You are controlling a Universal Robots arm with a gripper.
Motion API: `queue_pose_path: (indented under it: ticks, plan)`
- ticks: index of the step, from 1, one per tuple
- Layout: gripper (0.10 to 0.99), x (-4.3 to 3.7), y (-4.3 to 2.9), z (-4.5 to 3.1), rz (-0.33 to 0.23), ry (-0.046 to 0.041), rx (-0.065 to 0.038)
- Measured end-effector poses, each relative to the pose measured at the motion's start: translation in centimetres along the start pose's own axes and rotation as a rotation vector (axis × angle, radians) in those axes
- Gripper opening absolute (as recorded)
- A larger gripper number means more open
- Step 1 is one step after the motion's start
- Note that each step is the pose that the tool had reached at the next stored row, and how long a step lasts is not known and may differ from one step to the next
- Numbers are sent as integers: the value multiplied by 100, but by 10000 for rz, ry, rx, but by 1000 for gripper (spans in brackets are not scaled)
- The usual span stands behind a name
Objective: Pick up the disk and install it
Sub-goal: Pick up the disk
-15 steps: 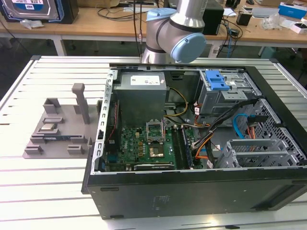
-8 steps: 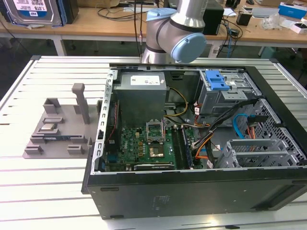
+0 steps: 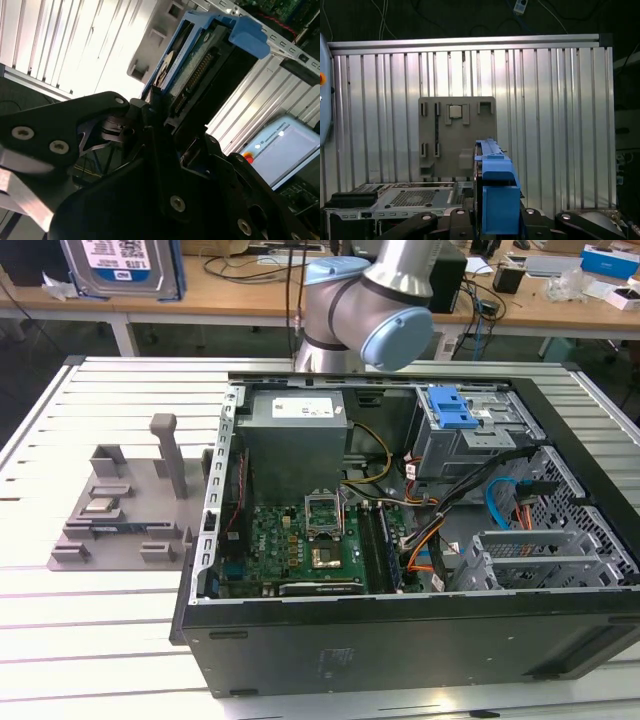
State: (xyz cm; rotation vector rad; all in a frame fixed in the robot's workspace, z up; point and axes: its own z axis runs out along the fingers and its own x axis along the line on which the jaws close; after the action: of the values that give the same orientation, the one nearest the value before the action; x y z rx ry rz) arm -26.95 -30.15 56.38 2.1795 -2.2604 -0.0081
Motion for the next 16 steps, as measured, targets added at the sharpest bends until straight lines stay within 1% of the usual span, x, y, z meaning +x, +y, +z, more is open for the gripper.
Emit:
queue_pose_path:
  ticks: [4,6,9,15,16]
  plan:
    - [365,-6,-165,32,-1,1,-1]
    - [365,-11,-341,89,-2,5,-5]
    - [365,-16,-467,136,0,8,-7]
    - [365,-23,-643,205,0,11,-8]
    - [365,-24,-699,227,-1,12,-8]
